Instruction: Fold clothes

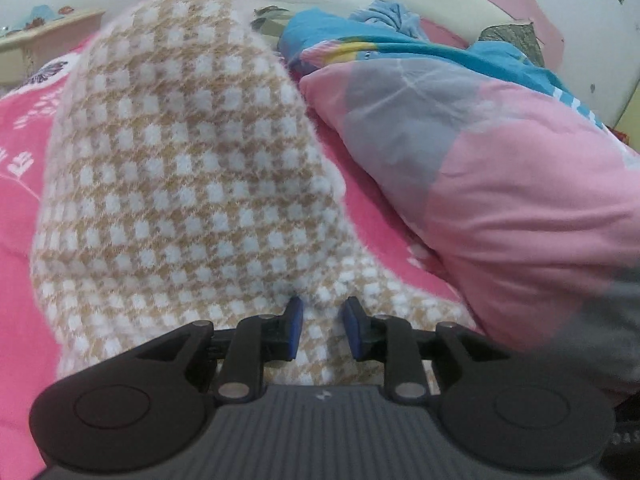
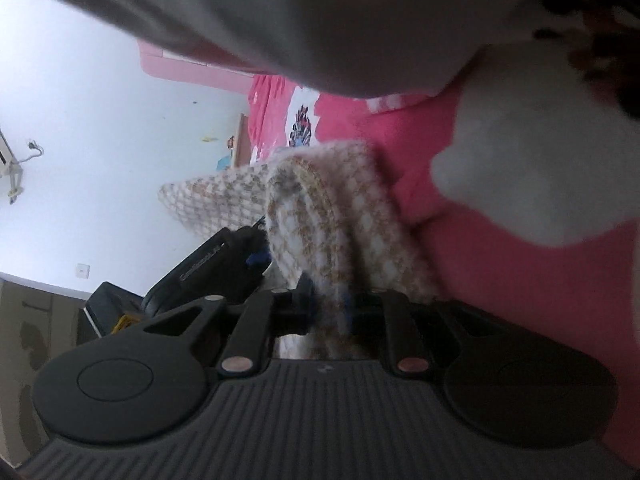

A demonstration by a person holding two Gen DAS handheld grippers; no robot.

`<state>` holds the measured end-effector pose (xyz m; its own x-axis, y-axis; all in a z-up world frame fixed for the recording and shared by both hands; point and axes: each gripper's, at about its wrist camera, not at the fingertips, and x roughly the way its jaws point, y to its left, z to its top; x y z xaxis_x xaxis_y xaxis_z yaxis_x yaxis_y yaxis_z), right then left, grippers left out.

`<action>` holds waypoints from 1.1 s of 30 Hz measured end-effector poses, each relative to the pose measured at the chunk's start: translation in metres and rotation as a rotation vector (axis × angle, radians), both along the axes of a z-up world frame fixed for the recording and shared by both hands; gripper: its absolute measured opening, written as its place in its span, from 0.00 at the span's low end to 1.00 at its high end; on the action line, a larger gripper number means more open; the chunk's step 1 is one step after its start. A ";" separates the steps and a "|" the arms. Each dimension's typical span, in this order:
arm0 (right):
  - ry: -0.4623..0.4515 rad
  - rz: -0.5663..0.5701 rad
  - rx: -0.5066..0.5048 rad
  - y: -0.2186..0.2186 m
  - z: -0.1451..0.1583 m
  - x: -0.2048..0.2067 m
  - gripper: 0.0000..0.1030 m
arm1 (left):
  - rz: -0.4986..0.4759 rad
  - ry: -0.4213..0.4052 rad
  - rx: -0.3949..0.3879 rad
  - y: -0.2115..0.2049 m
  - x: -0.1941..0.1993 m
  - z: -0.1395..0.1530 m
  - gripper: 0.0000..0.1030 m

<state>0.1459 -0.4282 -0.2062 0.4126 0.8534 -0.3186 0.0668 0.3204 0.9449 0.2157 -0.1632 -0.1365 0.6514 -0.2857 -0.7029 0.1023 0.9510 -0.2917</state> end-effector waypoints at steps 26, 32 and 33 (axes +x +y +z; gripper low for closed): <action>0.075 0.229 -0.177 -0.024 0.047 -0.161 0.11 | -0.086 -0.041 0.090 -0.009 -0.060 0.049 0.33; -0.030 0.155 -0.235 -0.048 0.063 -0.175 0.10 | -0.141 -0.041 0.145 -0.024 -0.111 0.045 0.33; -0.013 0.161 -0.264 -0.044 0.056 -0.175 0.11 | -0.142 -0.037 0.159 -0.027 -0.117 0.042 0.33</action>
